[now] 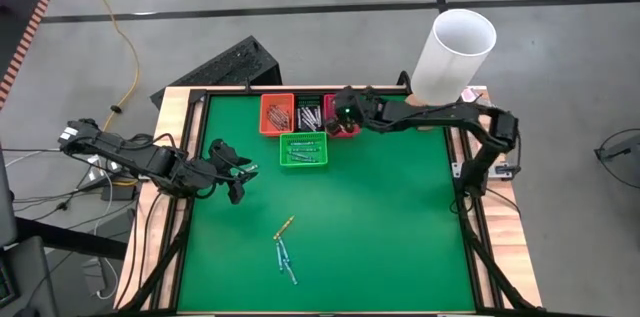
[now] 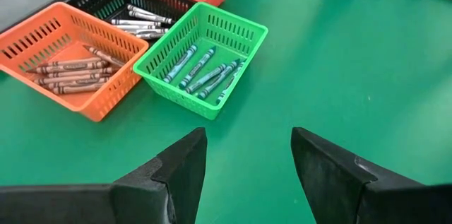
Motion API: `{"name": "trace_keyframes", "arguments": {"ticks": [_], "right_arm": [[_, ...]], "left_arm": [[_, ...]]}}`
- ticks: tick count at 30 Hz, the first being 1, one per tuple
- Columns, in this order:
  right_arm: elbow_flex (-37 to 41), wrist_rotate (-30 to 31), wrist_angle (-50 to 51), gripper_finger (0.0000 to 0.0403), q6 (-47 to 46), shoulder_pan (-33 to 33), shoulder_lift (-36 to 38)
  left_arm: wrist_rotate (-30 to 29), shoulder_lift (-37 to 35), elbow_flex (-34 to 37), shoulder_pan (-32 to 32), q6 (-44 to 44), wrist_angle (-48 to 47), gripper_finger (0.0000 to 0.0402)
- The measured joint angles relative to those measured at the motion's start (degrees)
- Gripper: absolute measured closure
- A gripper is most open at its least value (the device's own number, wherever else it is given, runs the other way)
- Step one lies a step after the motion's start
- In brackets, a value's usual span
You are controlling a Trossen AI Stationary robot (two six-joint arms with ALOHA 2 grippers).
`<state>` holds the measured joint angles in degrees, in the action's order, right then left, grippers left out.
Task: Sort crayons
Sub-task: Put a yellow crayon in the red basket
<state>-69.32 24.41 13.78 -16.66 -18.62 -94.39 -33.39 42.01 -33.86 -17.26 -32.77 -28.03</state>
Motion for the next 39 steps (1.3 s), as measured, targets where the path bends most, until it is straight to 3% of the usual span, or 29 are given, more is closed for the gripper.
{"name": "trace_keyframes", "arguments": {"ticks": [7, 10, 23, 31, 39], "right_arm": [[0.0, -25.1, -3.4, 0.0300, 9.3, 5.1, 5.3], [0.0, -30.1, -8.0, 0.0300, 9.9, 8.6, 5.2], [0.0, -30.6, -26.9, 0.0300, 21.7, 22.0, -5.6], [-0.3, -30.7, -36.8, 0.0300, 21.9, 24.4, -14.8], [-4.2, -38.1, -41.0, 0.0300, 22.2, 25.2, -23.0]], "left_arm": [[-0.4, 0.0, 0.0, 0.0, 0.0, 0.1, 0.0204], [-0.4, 0.0, 0.0, 0.0, 0.0, 0.1, 0.0204], [-0.3, 0.0, 0.0, 0.0, -0.7, 0.9, 0.0204], [-0.3, 0.0, 0.0, 0.0, -0.9, 1.4, 0.0204], [-0.3, 0.0, 0.0, 0.0, -0.9, 1.7, 0.0204]]}}
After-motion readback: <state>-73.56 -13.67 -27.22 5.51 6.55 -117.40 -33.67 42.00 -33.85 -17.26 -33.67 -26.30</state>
